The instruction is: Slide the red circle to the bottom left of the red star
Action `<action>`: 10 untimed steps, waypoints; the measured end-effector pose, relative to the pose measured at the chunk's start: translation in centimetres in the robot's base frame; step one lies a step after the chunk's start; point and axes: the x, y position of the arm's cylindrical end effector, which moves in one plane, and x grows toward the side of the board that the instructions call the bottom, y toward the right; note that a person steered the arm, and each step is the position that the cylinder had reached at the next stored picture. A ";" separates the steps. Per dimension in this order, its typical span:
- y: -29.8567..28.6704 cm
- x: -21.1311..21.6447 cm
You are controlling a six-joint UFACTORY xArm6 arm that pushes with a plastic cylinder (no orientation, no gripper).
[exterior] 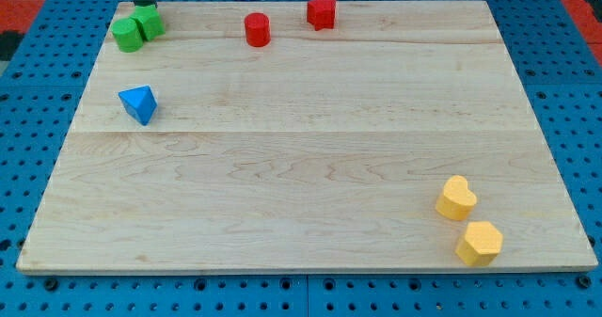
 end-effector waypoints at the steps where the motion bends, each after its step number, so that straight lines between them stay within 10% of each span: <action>1: 0.0 0.0; 9: 17.8 1.2; 10: 13.2 3.2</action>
